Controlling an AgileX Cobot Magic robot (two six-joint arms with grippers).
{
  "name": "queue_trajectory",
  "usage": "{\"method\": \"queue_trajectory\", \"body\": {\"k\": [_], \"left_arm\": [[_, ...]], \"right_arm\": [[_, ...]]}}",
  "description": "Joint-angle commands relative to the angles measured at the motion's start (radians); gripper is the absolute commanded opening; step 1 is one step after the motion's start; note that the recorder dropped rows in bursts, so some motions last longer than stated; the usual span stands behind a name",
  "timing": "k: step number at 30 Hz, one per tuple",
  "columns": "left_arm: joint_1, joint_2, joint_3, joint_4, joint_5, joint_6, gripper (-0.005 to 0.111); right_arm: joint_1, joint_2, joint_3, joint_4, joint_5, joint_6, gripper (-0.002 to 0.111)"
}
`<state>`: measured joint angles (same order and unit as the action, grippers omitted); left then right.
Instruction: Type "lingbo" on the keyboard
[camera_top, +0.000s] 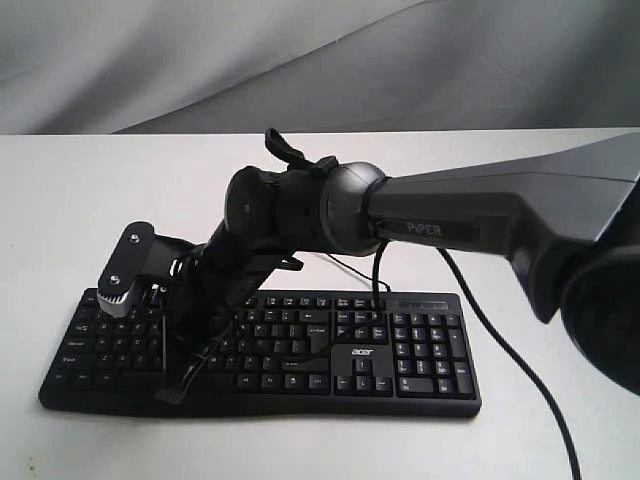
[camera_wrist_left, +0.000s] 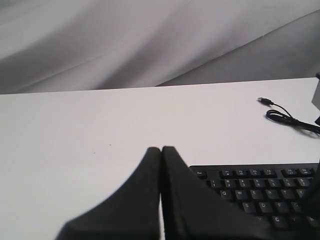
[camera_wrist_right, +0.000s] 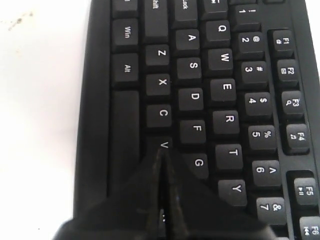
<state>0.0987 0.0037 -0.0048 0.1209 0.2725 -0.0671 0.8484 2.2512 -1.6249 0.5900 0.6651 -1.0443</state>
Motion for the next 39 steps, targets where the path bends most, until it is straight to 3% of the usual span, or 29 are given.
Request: {"method": "queue_trajectory", "body": {"k": [1,39], "left_arm": [[0.001,-0.004,0.005,-0.004,-0.007,-0.002,0.001],[0.001,-0.004,0.005,-0.004,-0.007,-0.002,0.001]], "right_arm": [[-0.003,-0.01,0.011,-0.002,-0.01,0.006,0.0],[-0.001,0.033,0.011,0.023,-0.026,-0.001,0.0]]}}
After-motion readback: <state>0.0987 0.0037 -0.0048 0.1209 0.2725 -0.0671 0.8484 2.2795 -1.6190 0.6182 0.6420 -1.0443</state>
